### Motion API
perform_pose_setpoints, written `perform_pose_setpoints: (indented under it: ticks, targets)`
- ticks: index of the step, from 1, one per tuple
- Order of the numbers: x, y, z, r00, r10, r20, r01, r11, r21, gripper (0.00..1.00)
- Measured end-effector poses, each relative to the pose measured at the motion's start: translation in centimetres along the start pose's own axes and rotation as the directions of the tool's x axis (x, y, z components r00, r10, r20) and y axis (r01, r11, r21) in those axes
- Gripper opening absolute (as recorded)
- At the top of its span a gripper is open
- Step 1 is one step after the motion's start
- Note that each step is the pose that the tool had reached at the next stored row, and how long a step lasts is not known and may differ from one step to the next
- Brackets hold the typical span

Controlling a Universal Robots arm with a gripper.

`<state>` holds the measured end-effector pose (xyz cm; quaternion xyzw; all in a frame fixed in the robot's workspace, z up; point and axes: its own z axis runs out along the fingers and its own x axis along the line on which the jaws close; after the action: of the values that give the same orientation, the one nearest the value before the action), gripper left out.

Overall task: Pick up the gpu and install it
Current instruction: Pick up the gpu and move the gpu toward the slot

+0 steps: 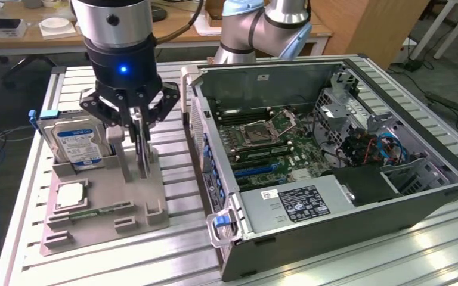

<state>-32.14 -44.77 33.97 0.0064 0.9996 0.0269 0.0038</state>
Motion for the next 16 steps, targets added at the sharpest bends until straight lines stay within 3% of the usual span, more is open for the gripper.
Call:
perform_pose_setpoints:
  ticks: [16]
  targets:
    - [0.0,0.12,-2.25,1.0000,0.000,0.0000,0.000,1.0000,0.0000,0.26]
